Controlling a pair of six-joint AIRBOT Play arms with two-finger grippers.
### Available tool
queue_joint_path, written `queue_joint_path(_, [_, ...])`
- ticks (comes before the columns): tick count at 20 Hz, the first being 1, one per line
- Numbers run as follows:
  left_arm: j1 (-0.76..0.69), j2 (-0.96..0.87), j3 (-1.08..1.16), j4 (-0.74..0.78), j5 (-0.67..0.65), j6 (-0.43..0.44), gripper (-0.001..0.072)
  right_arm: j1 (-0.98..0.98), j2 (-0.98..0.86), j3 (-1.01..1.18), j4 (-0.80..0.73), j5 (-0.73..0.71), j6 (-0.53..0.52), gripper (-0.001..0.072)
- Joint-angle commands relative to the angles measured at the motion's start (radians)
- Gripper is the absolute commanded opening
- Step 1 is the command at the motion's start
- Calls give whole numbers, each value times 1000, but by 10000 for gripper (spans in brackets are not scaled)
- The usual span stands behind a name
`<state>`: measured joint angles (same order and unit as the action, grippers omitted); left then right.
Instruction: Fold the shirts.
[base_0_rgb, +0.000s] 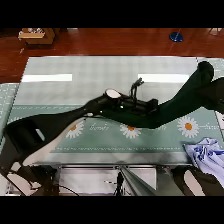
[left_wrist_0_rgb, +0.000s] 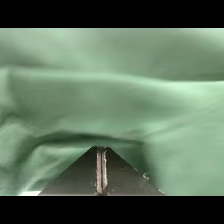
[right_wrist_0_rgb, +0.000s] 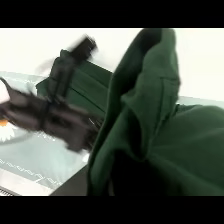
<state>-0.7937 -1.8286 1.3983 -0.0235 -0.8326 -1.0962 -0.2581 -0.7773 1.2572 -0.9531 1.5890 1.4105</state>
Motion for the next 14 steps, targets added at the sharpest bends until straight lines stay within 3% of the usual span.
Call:
queue_joint_path(1, [139, 99, 20, 276, -142, -58, 28, 0, 0, 0, 9, -21, 0, 33])
queue_joint_path(4, [307, 254, 20, 591, -305, -148, 28, 31, -20, 0, 12, -55, 0, 34])
queue_joint_path(7, [486, 411, 20, 803, -455, -174, 29, 168, -72, 0, -3, -111, 18, 34])
queue_joint_path(10, [693, 575, 20, 901, -564, -174, 29, 325, -146, 0, -29, -223, 56, 33])
queue_joint_path(14, [968, 763, 20, 911, -603, -173, 30, 528, -296, 0, -81, -342, 99, 34])
